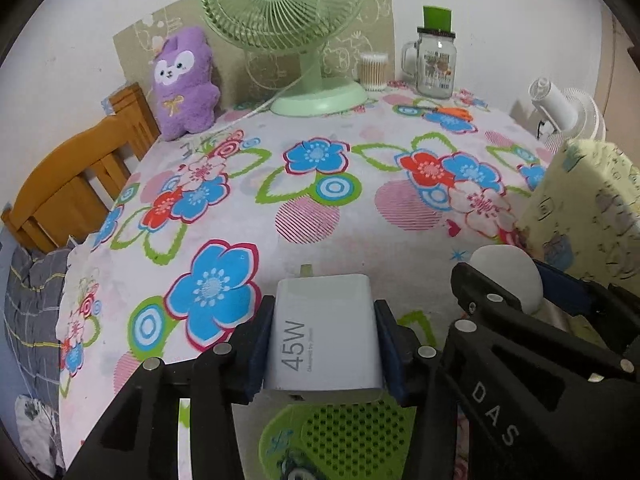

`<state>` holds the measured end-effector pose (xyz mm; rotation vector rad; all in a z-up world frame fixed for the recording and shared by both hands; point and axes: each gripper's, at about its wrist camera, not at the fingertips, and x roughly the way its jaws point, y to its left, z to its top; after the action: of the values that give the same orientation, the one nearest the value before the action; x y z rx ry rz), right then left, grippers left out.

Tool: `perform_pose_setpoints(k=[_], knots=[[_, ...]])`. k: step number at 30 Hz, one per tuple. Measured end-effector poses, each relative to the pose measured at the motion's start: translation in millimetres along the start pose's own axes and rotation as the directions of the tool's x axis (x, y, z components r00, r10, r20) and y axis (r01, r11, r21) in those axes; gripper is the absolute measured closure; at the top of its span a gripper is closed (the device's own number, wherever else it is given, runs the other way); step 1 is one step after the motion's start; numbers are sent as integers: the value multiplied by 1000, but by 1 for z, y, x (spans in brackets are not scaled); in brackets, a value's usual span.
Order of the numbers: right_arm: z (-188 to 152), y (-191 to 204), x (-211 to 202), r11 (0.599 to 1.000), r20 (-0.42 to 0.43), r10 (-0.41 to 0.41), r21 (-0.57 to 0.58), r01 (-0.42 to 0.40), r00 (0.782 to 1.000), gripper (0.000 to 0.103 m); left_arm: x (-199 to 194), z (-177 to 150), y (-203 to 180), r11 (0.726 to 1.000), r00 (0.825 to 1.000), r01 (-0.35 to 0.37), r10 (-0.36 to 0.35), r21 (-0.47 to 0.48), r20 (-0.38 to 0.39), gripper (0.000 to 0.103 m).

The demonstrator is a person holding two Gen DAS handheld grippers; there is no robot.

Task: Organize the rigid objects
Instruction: 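Carry the charger with the left tool while the right tool carries the oval case to the yellow box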

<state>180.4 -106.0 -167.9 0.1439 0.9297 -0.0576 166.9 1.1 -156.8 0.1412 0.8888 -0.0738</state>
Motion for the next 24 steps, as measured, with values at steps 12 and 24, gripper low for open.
perform_pose_setpoints(k=[12, 24], knots=[[-2, -6, -63, 999, 83, 6, -40, -3, 997, 45, -62, -4, -8, 999, 997, 29, -27, -27, 78, 55], [-1, -34, -111, 999, 150, 5, -51, 3, 989, 45, -105, -2, -35, 998, 988, 64, -61, -20, 143, 54]])
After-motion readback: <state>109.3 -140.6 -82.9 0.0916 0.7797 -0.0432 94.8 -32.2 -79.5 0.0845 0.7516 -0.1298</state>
